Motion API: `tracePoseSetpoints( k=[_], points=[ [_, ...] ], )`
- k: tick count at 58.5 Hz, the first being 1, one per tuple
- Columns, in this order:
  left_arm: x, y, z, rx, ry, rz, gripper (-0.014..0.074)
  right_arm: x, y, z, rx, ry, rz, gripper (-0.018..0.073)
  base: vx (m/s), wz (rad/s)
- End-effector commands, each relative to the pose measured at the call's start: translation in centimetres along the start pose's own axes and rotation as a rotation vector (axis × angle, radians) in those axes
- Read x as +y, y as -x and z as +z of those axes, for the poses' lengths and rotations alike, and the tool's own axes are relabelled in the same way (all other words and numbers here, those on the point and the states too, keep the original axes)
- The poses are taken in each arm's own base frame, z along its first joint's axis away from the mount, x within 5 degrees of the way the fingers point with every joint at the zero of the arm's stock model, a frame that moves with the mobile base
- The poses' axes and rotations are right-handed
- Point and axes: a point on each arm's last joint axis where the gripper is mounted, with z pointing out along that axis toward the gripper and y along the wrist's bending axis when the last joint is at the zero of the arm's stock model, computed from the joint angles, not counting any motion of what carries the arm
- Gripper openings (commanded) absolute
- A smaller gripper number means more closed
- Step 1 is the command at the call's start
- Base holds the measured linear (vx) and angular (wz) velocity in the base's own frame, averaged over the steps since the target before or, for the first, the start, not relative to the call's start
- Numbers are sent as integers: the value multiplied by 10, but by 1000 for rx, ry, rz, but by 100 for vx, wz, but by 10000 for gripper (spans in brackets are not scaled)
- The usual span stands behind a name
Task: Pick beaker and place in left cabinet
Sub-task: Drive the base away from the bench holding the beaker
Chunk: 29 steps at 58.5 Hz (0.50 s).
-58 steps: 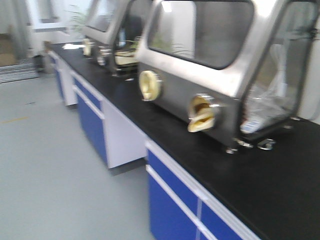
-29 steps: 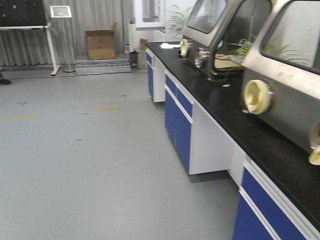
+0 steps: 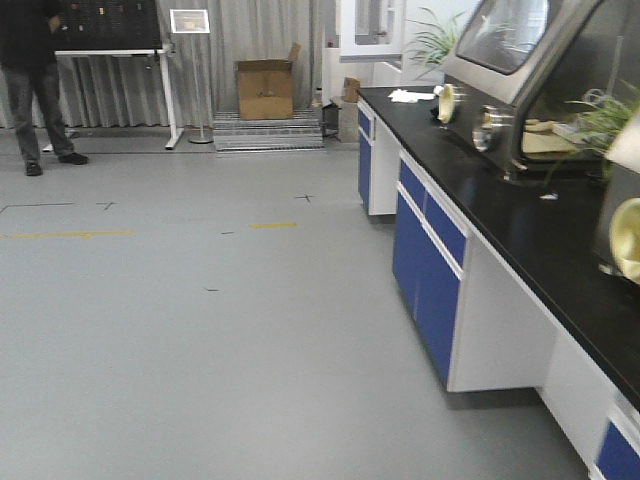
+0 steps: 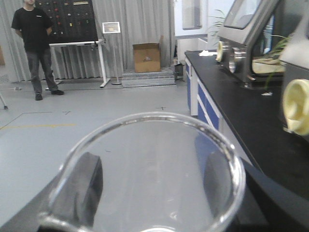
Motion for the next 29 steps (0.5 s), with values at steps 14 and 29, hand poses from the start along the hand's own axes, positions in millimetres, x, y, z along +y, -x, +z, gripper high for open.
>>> tracePoseSetpoints(
  k=[14,29],
  points=[
    [-1,11,-2,-97,-13,-6,4,4,12,-1,-58,36,-24,-3,48,25],
    [-1,11,-2,-96,-13,-6,4,4,12,-1,-58,36,-24,-3,55,33]
  ],
)
